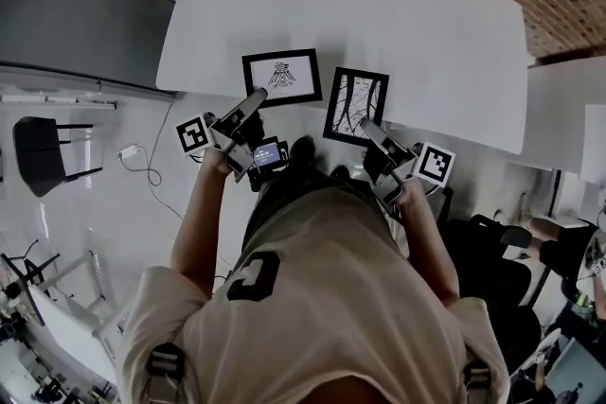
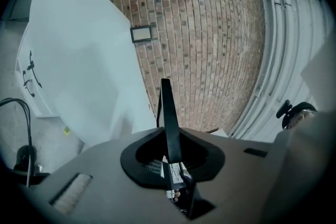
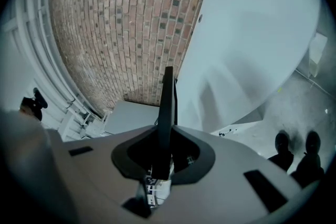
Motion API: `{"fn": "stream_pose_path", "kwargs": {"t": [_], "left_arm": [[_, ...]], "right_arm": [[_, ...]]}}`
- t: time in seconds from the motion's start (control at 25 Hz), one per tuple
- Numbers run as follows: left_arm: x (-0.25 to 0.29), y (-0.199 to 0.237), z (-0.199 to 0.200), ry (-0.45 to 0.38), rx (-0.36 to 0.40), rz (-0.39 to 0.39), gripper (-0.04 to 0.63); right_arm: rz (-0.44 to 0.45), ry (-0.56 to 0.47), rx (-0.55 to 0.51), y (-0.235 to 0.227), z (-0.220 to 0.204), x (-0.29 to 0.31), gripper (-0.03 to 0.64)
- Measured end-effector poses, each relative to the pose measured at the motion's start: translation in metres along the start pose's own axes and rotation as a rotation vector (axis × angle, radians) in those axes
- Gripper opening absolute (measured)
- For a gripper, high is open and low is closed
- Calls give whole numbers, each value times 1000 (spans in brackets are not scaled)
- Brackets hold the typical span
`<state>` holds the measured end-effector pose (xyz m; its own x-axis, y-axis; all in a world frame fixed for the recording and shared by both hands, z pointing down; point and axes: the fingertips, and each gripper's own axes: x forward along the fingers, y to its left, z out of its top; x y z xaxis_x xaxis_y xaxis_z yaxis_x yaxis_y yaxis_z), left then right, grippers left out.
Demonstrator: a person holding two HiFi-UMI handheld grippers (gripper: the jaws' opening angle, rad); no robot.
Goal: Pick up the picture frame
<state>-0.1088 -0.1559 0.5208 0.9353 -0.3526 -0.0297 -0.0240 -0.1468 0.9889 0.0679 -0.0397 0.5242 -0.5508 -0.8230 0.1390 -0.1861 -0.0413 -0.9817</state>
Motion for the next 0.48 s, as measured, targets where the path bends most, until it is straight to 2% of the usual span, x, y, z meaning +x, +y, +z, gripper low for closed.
{"fn": "stream_pose_path", "kwargs": {"t": [0.28,0.48], "left_arm": [[2,-3,-5,8,-9,-15,43],[38,-33,-82,26,34,-16,43]], "right_arm": [[0,-54,-10,-5,11,-11,41],[27,-74,-24,-9,30,-99,41]]}}
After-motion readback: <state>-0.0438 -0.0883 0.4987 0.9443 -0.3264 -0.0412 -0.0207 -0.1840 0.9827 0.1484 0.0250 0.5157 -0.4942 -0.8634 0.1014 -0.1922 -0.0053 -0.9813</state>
